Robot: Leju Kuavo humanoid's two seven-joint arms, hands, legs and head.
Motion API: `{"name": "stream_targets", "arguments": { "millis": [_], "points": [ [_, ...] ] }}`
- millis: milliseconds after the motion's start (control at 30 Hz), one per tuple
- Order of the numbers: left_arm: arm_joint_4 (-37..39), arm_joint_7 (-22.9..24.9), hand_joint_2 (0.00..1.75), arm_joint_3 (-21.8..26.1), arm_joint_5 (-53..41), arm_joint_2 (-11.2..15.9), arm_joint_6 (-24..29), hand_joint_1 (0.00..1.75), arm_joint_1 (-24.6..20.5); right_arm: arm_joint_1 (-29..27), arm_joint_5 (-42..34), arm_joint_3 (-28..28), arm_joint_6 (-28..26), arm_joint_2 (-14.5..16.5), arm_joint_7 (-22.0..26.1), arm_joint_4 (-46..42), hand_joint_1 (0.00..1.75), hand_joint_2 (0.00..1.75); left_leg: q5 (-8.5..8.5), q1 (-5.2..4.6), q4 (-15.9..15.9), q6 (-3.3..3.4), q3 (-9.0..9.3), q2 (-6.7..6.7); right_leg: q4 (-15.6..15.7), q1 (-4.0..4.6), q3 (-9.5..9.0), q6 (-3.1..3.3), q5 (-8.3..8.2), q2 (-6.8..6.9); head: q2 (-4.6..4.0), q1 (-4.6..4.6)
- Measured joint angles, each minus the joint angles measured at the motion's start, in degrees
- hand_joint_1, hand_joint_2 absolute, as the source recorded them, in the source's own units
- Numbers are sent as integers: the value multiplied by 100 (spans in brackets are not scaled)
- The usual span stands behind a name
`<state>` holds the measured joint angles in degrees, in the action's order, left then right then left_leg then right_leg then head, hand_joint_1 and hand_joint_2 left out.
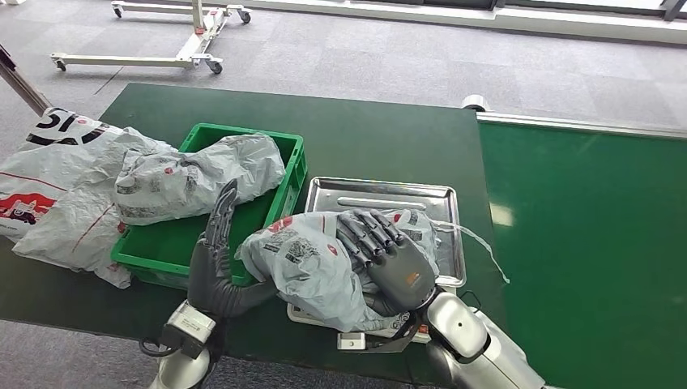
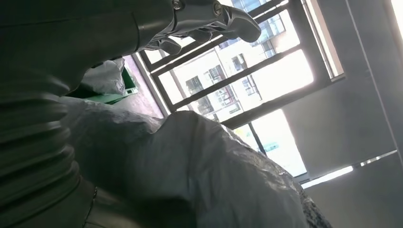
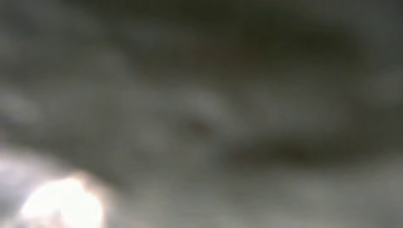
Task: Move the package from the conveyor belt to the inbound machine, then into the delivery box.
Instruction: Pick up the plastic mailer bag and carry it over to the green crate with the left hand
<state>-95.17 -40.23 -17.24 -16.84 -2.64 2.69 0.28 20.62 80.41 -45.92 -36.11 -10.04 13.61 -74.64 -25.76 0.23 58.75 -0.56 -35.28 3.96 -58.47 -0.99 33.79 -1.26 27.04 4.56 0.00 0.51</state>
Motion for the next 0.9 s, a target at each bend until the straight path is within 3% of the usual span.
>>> {"name": "stream_targets", "arguments": {
  "millis": [100,233,433,800,900],
  "points": [
    [84,1,175,-130,-512,33,-477,0,7,62,-41,10,1,44,109,114,0,0,0,0,0,0,0,0,0,-1,0,0,0,0,0,1],
    [323,-1,175,-472,-1026,114,-991,175,-9,148,-119,20,-92,66,129,257,0,0,0,0,1,0,1,0,0,-2,2,0,0,0,0,0],
    [668,1,175,-794,-1016,222,-975,175,-147,113,-57,35,-253,64,13,355,0,0,0,0,1,0,1,1,0,0,2,0,0,0,0,1],
    [880,2,175,-906,-801,371,-695,175,-244,27,47,39,-279,72,-39,415,0,0,0,0,1,0,1,1,0,-1,1,0,0,-1,0,-1],
    [863,1,175,-898,-599,403,-201,175,-197,27,96,48,-308,95,-45,437,0,131,0,0,1,0,1,2,0,0,1,0,0,-2,0,0]
  ]
}}
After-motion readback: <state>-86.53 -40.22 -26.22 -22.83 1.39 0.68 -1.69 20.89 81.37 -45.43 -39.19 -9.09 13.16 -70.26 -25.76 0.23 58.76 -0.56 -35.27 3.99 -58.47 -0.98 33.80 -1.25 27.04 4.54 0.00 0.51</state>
